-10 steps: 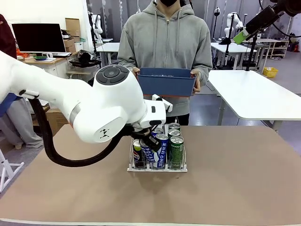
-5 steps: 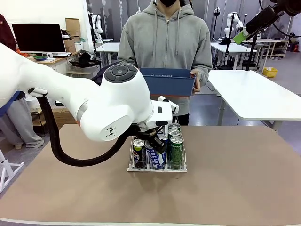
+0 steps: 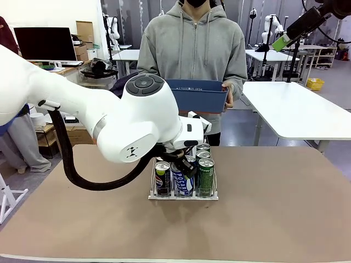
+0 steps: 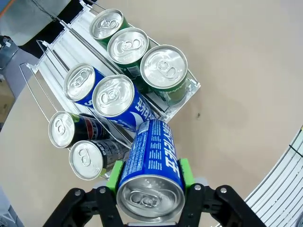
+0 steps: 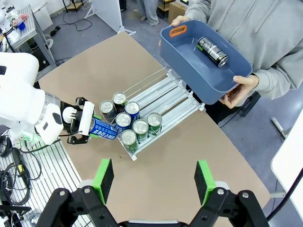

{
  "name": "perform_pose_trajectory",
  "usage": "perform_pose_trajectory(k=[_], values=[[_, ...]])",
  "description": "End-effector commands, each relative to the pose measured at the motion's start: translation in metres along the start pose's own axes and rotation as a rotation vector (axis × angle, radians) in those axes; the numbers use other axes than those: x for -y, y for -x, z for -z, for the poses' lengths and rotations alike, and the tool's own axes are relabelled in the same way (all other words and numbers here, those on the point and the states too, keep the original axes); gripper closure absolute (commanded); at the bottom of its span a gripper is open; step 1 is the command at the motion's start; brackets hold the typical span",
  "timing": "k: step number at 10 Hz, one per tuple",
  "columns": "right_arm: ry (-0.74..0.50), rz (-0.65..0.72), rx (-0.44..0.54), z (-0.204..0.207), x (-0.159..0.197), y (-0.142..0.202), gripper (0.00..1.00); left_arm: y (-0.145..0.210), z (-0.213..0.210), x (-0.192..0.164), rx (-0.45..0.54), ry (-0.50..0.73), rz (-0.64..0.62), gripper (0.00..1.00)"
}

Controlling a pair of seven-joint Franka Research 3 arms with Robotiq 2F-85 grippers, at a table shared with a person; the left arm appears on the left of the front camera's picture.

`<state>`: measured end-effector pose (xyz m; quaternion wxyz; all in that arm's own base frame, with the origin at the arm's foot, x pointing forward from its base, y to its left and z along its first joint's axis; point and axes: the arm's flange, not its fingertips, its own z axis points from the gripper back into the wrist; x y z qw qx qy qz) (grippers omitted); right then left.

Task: Fill the beverage cans into the dispenser.
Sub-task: Place the picked Ionic drink in the line of the Automatic Can Dispenser with the same cans.

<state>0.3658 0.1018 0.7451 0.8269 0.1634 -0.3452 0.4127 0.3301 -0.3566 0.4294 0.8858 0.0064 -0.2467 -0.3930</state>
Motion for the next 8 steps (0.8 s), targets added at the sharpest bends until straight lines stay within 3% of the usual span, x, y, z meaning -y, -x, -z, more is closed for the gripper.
perform_pose_trajectory(k=[1, 8], values=[[-0.007, 0.001, -0.005, -0.001, 0.0, 0.001, 0.09, -0.021, 0.015, -0.014, 0.017, -0.053, -0.027, 0.43], [-0.007, 0.001, -0.005, -0.001, 0.0, 0.001, 0.09, -0.047, 0.042, -0.025, -0.012, -0.109, -0.047, 0.43]])
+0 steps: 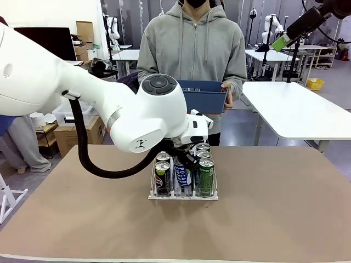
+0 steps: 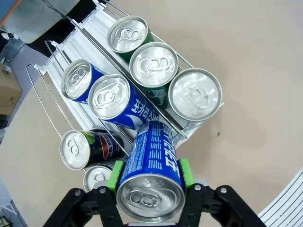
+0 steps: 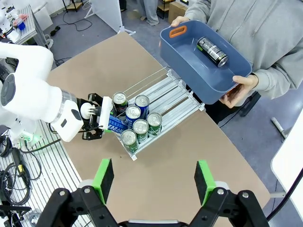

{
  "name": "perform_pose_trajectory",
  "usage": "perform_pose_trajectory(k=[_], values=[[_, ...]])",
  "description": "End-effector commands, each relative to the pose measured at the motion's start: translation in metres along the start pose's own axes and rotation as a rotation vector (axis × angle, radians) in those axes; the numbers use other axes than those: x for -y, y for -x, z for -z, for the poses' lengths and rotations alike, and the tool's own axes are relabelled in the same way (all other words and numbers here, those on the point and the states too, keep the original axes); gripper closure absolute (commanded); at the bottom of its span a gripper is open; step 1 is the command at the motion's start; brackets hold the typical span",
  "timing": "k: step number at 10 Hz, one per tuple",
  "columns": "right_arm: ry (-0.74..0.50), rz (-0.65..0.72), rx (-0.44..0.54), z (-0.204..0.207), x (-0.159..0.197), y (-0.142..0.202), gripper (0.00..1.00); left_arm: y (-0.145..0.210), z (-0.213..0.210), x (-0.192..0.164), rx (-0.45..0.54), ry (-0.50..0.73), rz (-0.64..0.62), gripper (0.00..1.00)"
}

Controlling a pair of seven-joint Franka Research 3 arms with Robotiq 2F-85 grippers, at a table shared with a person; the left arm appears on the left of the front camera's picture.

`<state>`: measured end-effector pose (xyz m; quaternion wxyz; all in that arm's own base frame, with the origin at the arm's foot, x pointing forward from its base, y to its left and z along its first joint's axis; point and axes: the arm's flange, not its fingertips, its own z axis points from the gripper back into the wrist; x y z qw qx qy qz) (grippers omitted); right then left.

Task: Fill the beverage cans into the dispenser.
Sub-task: Place the picked Ionic drink in the line of the Automatic Can Dispenser with the same cans.

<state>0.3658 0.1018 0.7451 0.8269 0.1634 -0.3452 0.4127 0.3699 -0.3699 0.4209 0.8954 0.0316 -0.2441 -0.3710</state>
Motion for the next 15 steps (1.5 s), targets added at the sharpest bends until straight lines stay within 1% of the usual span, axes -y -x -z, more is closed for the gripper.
perform_pose_trajectory(k=[1, 3, 5, 6, 7, 8, 10, 14, 15], values=[[-0.007, 0.001, -0.005, -0.001, 0.0, 0.001, 0.09, -0.021, 0.019, -0.007, 0.002, -0.053, -0.011, 0.43], [-0.007, 0.001, -0.005, -0.001, 0.0, 0.001, 0.09, -0.024, 0.031, -0.009, -0.034, -0.072, -0.008, 0.43], [-0.007, 0.001, -0.005, -0.001, 0.0, 0.001, 0.09, -0.022, 0.038, -0.007, -0.06, -0.057, 0.013, 0.43], [-0.007, 0.001, -0.005, -0.001, 0.0, 0.001, 0.09, -0.021, 0.04, -0.006, -0.077, -0.037, 0.016, 0.27], [-0.007, 0.001, -0.005, -0.001, 0.0, 0.001, 0.09, -0.02, 0.041, -0.004, -0.08, -0.028, 0.016, 0.23], [-0.007, 0.001, -0.005, -0.001, 0.0, 0.001, 0.09, -0.02, 0.04, -0.003, -0.082, -0.021, 0.015, 0.07], [-0.007, 0.001, -0.005, -0.001, 0.0, 0.001, 0.09, -0.019, 0.033, -0.007, -0.077, -0.012, 0.005, 0.0], [-0.007, 0.001, -0.005, -0.001, 0.0, 0.001, 0.09, -0.006, 0.0, -0.009, -0.012, -0.027, -0.024, 0.0], [-0.007, 0.001, -0.005, -0.001, 0.0, 0.001, 0.09, -0.022, 0.019, -0.011, -0.043, -0.03, -0.006, 0.0]])
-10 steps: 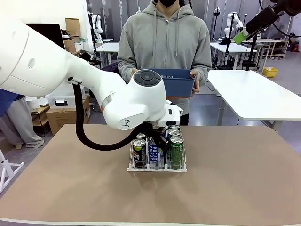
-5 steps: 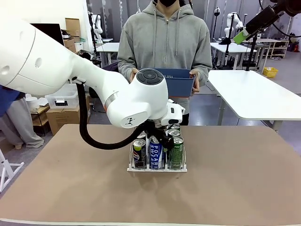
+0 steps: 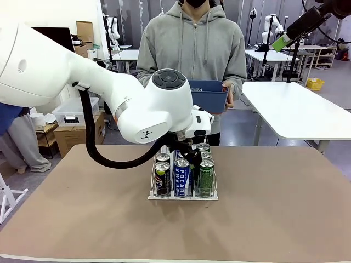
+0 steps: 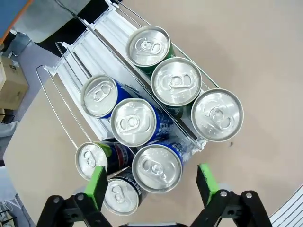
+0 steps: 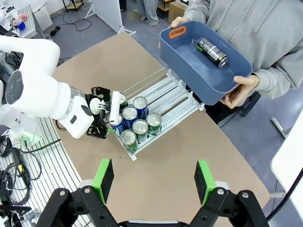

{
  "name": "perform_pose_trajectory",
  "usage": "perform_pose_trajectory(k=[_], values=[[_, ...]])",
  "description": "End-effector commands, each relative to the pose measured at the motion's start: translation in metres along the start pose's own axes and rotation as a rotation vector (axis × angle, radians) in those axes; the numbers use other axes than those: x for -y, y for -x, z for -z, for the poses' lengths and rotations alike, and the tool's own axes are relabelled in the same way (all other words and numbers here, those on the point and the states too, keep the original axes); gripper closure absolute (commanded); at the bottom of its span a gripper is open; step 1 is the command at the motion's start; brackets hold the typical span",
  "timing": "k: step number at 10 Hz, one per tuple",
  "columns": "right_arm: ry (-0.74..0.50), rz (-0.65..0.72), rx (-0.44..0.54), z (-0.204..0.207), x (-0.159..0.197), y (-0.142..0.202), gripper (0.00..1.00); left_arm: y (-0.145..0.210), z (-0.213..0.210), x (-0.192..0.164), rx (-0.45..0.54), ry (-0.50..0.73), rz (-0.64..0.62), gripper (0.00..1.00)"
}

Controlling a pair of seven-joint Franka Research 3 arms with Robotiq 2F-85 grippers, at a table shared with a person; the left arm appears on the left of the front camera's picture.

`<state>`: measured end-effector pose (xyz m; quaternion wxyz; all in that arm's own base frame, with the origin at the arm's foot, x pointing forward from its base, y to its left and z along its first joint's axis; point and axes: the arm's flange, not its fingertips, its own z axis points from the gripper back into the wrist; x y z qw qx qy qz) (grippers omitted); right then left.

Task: Fill the beverage cans into the dispenser.
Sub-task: Place the picked Ionic drink in the line of the Automatic Can Dispenser with the same cans.

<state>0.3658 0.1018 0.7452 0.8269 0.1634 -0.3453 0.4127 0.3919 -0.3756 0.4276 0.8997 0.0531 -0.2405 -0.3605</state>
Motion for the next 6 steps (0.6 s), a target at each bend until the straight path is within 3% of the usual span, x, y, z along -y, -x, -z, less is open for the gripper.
perform_pose_trajectory(k=[1, 6], values=[[-0.007, 0.001, -0.006, -0.0008, -0.0002, 0.0011, 0.09, -0.0029, 0.0136, 0.0012, -0.018, 0.01, 0.005, 0.0], [-0.007, 0.001, -0.006, -0.0008, -0.0002, 0.0011, 0.09, -0.0029, 0.0136, 0.0012, -0.018, 0.01, 0.005, 0.0]])
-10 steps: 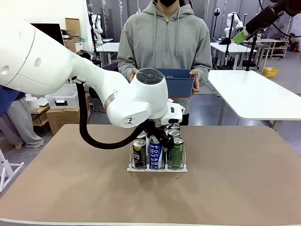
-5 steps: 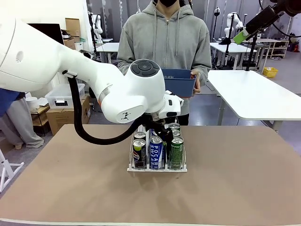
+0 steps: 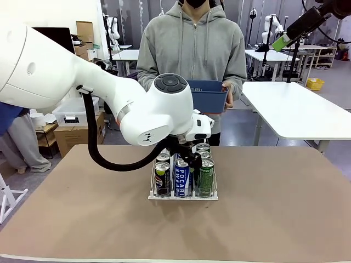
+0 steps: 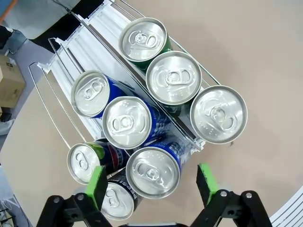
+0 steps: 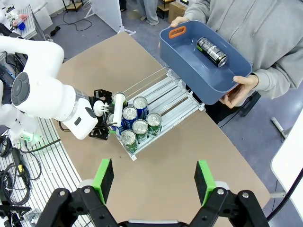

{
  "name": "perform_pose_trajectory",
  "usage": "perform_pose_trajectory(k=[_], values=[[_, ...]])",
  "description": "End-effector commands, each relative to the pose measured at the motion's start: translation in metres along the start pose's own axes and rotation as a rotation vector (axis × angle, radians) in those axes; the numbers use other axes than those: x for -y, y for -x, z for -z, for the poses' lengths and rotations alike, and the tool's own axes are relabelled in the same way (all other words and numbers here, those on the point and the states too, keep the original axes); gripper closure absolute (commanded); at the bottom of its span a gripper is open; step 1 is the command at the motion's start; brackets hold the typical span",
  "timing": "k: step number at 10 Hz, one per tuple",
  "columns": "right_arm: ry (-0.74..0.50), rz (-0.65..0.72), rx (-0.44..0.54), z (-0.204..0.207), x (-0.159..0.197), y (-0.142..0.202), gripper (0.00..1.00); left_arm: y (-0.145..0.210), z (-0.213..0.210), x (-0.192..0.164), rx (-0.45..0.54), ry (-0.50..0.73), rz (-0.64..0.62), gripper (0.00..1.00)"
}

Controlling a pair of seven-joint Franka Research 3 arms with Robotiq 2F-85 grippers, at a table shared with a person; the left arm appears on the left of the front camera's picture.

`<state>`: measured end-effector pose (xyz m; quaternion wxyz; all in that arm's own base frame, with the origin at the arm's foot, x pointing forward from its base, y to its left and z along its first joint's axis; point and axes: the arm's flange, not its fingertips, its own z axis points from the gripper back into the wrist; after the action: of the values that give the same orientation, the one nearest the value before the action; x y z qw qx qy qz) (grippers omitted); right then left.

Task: Fill the beverage cans into the dispenser.
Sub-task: Place the picked Ionic drink in the line of the Automatic Can Dispenser with the same cans, then pick up the Pepsi coke handed by the human.

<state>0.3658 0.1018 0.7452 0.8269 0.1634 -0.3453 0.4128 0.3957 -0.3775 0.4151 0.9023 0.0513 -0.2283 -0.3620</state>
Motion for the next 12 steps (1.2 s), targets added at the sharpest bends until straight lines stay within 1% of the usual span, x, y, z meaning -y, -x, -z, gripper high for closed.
perform_pose_trajectory(k=[1, 8, 9, 10, 11, 12], values=[[-0.007, 0.001, -0.006, -0.001, 0.0, 0.001, 0.09, -0.004, 0.001, -0.001, 0.004, -0.003, 0.004, 0.0], [-0.007, 0.001, -0.006, -0.001, 0.0, 0.001, 0.09, -0.002, -0.001, 0.0, 0.004, 0.0, -0.001, 0.0], [-0.007, 0.001, -0.006, -0.001, 0.0, 0.001, 0.09, 0.004, -0.017, -0.008, -0.006, 0.107, 0.022, 0.0], [-0.007, 0.001, -0.006, -0.001, 0.0, 0.001, 0.09, 0.012, -0.036, -0.008, -0.009, 0.14, 0.009, 0.0], [-0.007, 0.001, -0.006, -0.001, 0.0, 0.001, 0.09, 0.014, -0.053, -0.016, 0.012, 0.147, 0.027, 0.0], [-0.007, 0.001, -0.006, -0.001, 0.0, 0.001, 0.09, 0.021, -0.077, -0.033, 0.033, 0.108, 0.091, 0.0]])
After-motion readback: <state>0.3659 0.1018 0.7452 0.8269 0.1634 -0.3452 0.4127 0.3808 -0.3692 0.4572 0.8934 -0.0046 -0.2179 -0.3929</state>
